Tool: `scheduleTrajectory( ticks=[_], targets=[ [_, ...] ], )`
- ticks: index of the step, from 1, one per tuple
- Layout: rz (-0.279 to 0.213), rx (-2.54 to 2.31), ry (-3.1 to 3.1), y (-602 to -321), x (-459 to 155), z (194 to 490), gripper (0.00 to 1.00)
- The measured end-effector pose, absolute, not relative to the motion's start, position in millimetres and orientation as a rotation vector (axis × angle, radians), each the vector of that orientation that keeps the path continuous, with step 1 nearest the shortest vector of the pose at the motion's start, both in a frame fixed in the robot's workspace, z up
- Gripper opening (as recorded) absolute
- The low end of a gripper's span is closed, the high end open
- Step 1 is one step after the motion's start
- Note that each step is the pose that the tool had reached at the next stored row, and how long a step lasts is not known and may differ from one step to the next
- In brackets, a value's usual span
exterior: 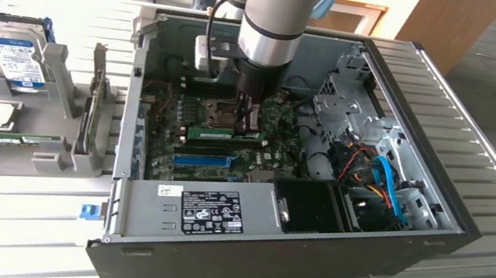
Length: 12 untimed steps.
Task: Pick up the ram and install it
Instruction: 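Insert the ram into the slot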
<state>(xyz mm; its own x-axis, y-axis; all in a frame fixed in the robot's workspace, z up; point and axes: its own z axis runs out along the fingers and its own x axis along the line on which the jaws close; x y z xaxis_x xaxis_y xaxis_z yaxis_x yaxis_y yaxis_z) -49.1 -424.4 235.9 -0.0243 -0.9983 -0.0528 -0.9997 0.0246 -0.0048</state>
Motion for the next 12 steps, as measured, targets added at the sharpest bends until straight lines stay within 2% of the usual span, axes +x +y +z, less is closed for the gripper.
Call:
scheduleTrajectory(
  ticks=[12],
  targets=[
    [0.069,-2.172,2.227,-424.5,-46.4,235.9,0.12]
  ],
)
